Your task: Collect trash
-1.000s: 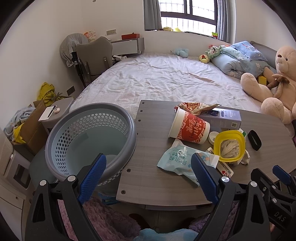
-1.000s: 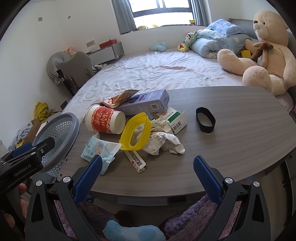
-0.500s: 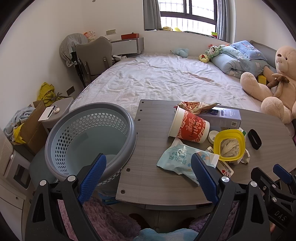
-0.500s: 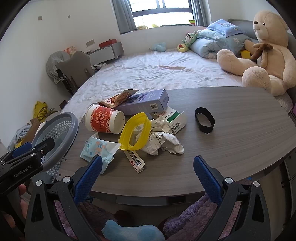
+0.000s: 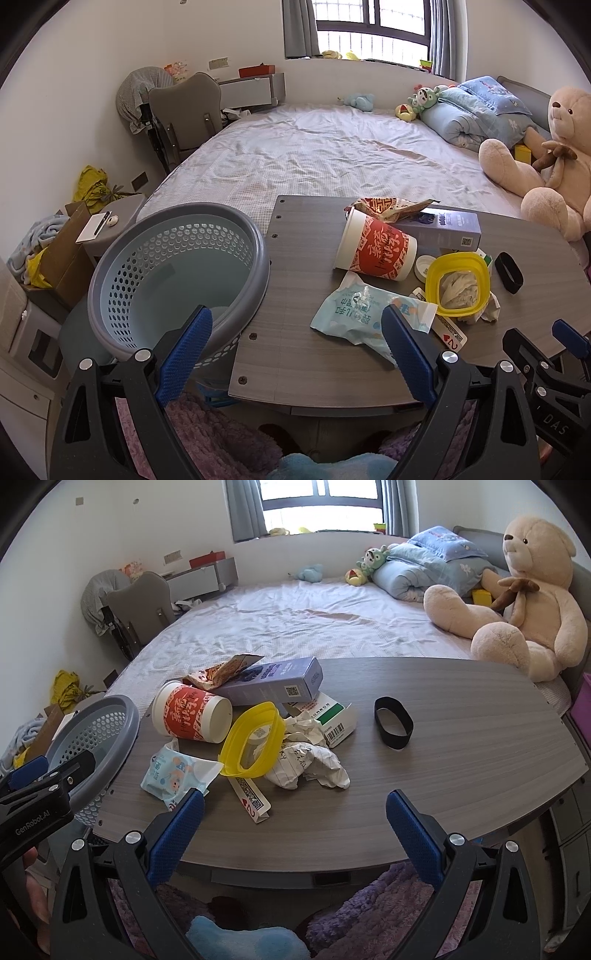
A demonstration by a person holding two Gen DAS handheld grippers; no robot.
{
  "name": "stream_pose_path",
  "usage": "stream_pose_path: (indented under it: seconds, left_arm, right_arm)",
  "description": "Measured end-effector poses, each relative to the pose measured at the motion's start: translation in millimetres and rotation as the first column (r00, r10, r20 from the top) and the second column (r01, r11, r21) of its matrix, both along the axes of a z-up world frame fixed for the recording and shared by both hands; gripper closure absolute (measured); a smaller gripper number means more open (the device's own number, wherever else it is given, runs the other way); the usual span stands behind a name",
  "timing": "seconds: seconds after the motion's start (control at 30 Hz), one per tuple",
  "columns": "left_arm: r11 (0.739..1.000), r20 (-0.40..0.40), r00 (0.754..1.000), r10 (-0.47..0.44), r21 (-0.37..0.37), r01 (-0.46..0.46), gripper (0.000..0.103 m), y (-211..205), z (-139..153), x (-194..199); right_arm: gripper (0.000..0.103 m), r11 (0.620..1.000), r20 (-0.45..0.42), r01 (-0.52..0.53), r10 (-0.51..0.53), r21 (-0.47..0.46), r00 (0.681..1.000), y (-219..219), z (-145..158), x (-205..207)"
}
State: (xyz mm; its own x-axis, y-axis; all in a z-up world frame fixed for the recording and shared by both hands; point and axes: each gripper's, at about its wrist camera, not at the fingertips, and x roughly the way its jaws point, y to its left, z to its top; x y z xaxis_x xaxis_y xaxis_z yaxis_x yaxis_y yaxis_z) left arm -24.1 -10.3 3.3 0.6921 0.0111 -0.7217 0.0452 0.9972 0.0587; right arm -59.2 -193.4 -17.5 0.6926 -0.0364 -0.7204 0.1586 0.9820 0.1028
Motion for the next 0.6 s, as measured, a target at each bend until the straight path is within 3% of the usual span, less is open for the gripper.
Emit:
stream_pose_path:
  seconds: [0.6]
  left_arm:
    - [1.0, -0.005, 1.0, -0.003, 0.001, 0.003, 0.014, -4.4, -2.1, 0.6]
  right_arm:
    - [0.006, 1.0, -0.01, 0.002, -0.003, -0.027, 1.0, 0.4, -0.8, 0.9]
